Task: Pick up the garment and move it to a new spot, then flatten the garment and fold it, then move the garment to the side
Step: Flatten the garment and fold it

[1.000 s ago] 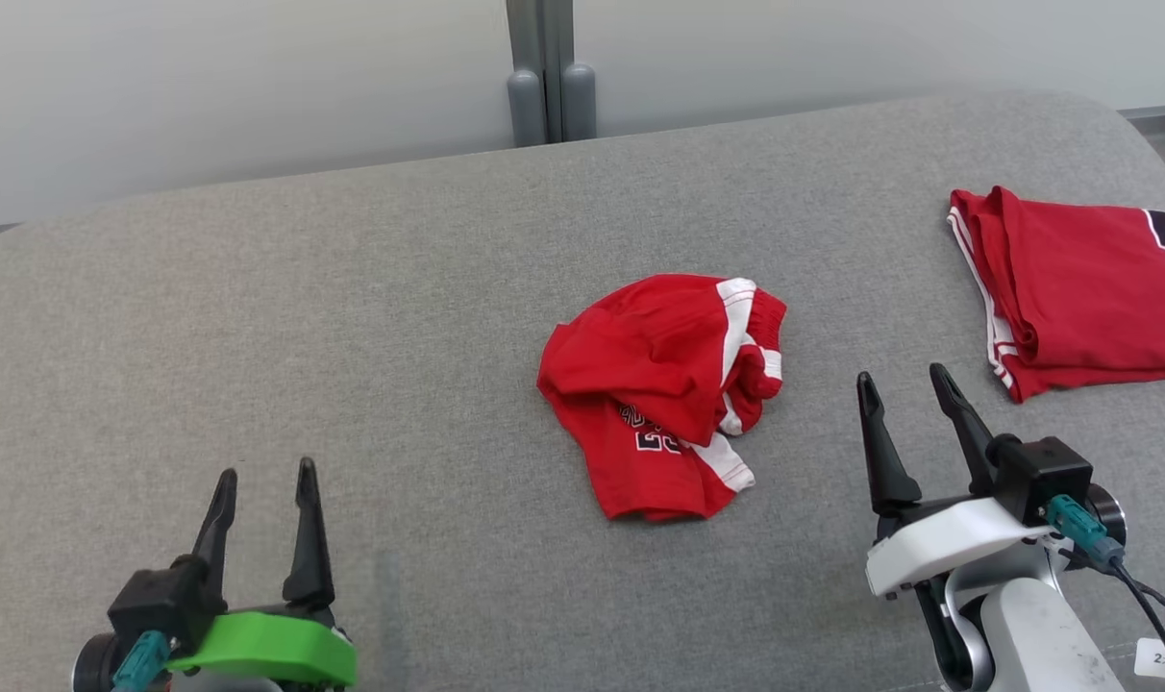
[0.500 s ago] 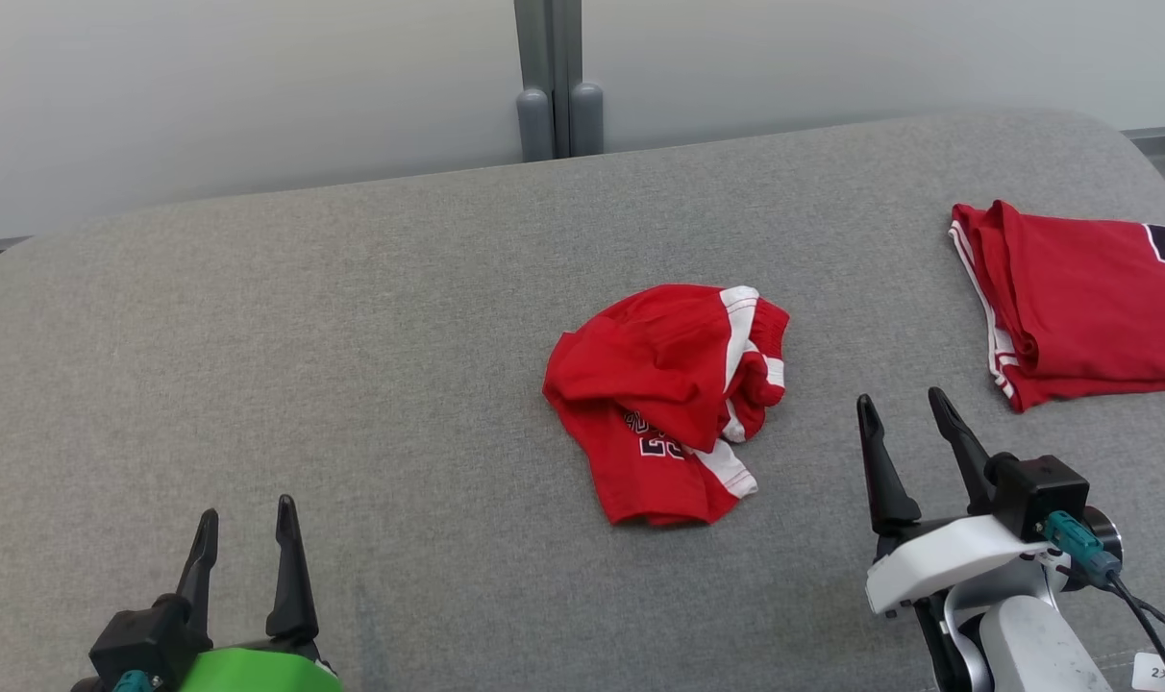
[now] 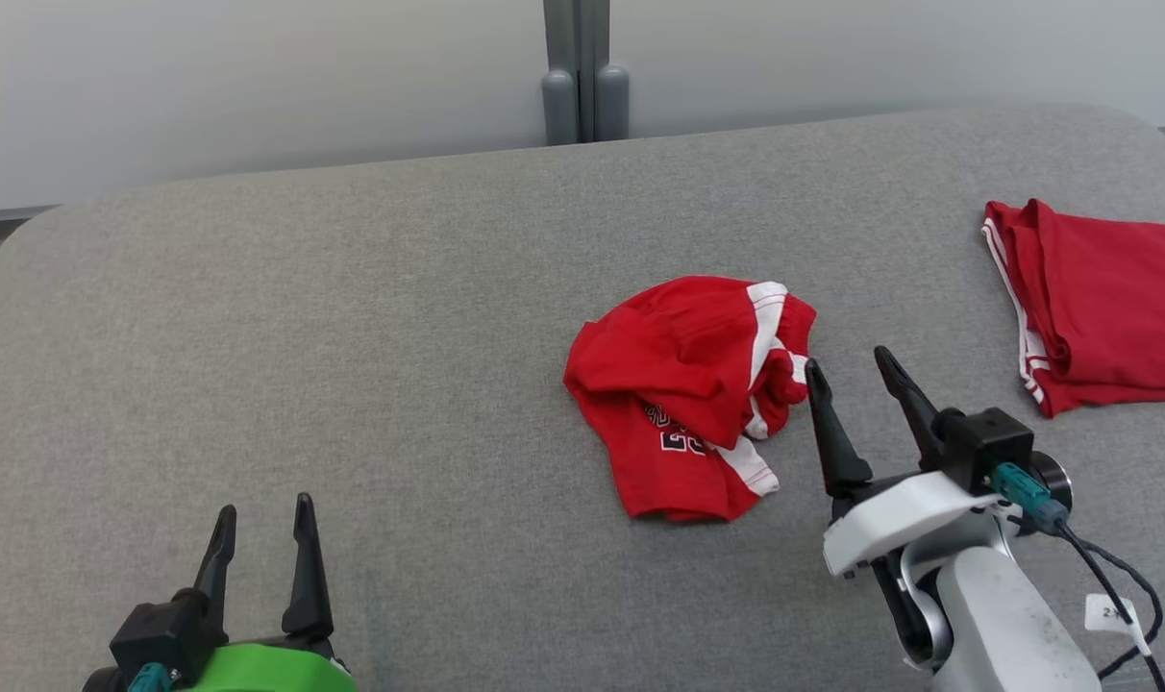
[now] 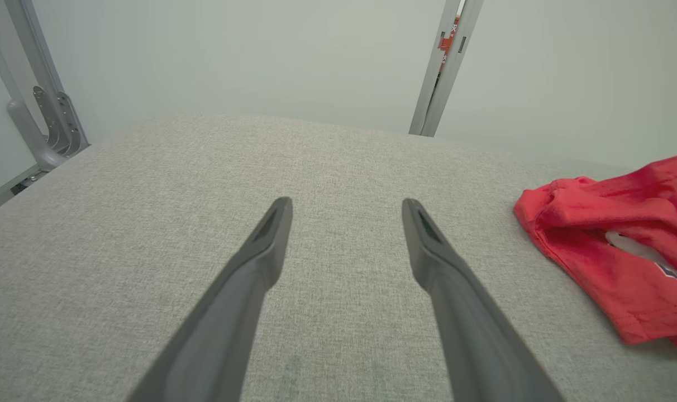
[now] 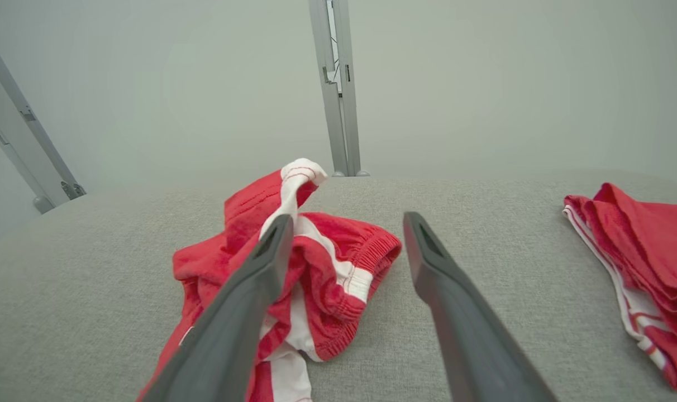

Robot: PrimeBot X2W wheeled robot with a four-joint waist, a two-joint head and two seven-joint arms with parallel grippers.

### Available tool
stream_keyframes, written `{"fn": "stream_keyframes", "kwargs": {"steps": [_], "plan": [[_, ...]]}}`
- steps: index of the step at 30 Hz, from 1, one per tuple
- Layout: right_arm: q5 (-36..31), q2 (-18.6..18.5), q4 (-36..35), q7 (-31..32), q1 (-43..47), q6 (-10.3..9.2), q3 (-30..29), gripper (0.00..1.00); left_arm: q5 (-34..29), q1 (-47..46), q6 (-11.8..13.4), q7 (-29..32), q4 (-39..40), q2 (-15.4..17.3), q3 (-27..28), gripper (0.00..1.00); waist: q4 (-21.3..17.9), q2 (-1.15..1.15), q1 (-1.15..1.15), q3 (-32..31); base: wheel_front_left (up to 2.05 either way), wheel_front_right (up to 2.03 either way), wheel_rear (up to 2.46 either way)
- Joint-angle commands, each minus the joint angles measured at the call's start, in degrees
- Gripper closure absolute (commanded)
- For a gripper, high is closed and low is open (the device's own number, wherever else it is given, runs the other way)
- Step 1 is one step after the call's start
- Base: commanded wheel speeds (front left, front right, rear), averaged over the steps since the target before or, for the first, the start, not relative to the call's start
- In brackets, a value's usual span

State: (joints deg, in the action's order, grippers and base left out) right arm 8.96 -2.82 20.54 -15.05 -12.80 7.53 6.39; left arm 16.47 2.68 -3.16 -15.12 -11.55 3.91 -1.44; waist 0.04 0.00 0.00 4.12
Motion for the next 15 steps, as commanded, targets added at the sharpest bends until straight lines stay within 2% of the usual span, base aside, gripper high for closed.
{"fn": "stream_keyframes", "kwargs": {"steps": [1,5,10,11,12,14,15], "plan": [[0.2,-0.1,1.3,-0.1,-1.9,-0.09,0.8,0.0,-0.7,-1.2,-0.4,0.0,-0.1,-0.3,0.0,0.0,1.1,0.0,0.0,0.6,0.0,0.0,0.0],[0.3,-0.2,6.3,0.4,-6.4,-0.09,2.7,0.0,-1.1,-1.7,-0.5,0.0,0.0,-0.4,-0.1,0.0,2.9,0.0,0.0,1.1,0.0,0.0,0.0],[-1.5,-0.1,13.1,0.8,-11.3,-0.09,2.2,0.0,-1.3,-1.7,-0.7,0.0,-0.1,-0.7,-0.4,0.0,5.2,0.0,0.0,1.9,0.0,0.0,0.0],[-2.0,-0.1,14.1,0.7,-12.0,-0.09,2.1,0.4,-1.3,-1.7,-0.7,0.0,-0.1,-0.7,-0.4,0.0,5.6,0.0,0.0,1.9,0.0,0.0,0.0],[-2.4,-0.1,15.2,0.7,-12.7,-0.09,1.7,0.65,-1.2,-1.8,-0.7,0.0,-0.1,-0.8,-0.4,0.0,6.2,0.0,0.0,2.0,0.0,0.0,0.0],[-2.5,-0.1,16.3,0.6,-13.7,-0.09,2.1,1.0,-1.1,-1.7,-0.7,0.0,-0.1,-0.8,-0.4,0.0,7.0,0.0,0.0,2.0,0.0,0.0,0.0],[-2.5,-0.1,16.6,0.5,-14.1,-0.09,2.6,1.0,-1.0,-1.7,-0.7,0.0,-0.2,-0.9,-0.3,0.0,7.4,0.0,0.0,2.0,0.0,0.0,0.0]]}}
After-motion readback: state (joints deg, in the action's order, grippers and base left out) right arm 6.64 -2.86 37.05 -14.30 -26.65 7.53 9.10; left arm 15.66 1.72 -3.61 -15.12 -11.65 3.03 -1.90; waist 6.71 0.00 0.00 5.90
